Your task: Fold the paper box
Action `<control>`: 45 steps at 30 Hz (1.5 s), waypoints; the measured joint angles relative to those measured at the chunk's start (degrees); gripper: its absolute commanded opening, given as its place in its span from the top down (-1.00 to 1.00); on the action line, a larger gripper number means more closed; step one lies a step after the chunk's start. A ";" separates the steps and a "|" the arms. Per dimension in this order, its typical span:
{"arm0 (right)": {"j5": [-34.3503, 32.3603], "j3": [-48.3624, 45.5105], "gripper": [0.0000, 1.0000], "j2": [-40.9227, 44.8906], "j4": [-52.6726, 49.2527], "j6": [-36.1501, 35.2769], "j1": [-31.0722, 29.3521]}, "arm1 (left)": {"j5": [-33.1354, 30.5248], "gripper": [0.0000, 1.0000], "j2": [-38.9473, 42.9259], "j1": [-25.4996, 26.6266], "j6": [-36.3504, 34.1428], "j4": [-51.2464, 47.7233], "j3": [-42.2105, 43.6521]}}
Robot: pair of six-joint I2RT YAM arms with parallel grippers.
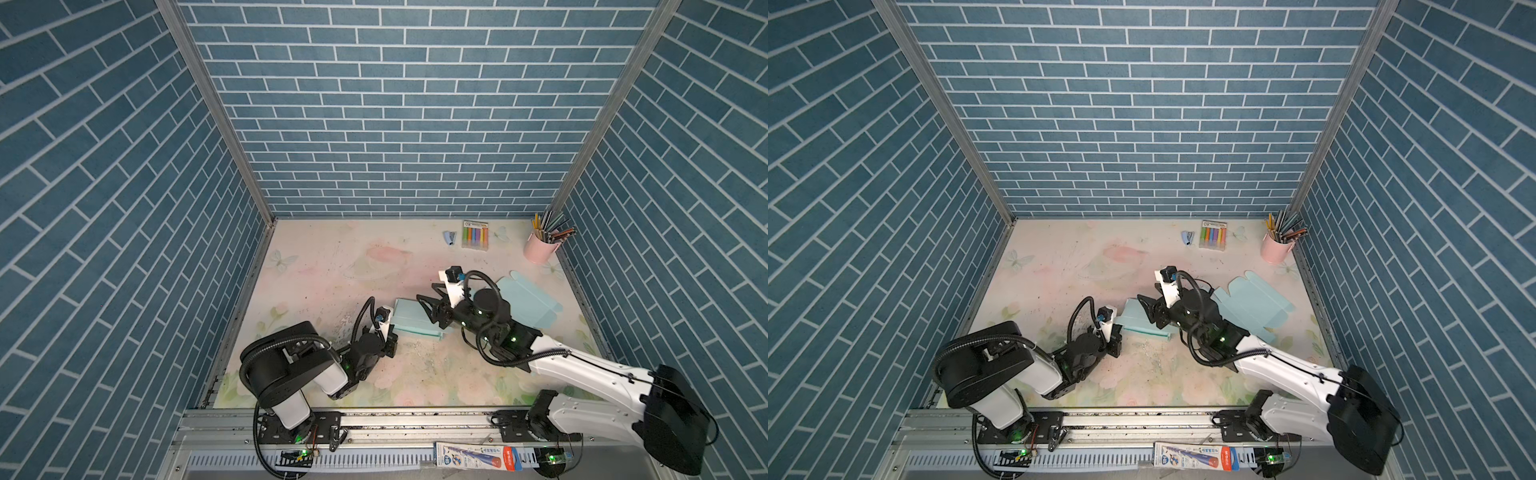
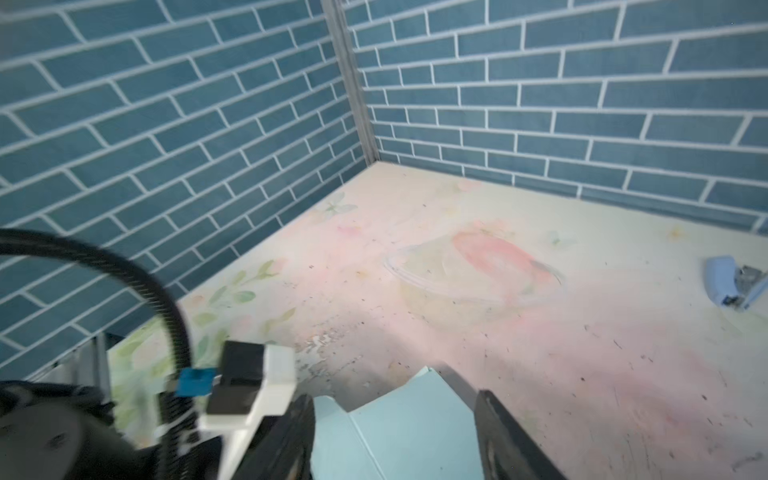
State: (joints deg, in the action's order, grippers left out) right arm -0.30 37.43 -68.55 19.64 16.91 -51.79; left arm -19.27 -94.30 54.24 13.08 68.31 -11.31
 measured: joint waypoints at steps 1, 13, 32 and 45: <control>-0.11 0.61 -0.22 -1.84 -1.25 0.11 0.00 | 0.13 0.69 0.31 0.20 0.07 -0.57 -0.04; -1.97 -0.83 -0.18 -12.79 -7.21 1.01 0.52 | 3.15 -0.36 7.17 3.65 1.27 -8.85 0.46; -2.49 -3.13 -0.12 -15.08 -4.96 1.22 0.76 | 15.80 -0.77 44.28 -5.11 12.50 -60.39 -13.49; -1.73 -3.58 -0.18 -12.70 -7.32 2.19 1.88 | 22.14 -0.46 9.03 -13.07 10.40 -55.69 -23.32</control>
State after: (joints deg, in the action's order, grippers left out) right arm -2.02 33.85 -81.25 12.32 19.09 -49.91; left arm 2.87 -85.27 41.17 23.49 12.62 -34.63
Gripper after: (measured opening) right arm 0.567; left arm 0.741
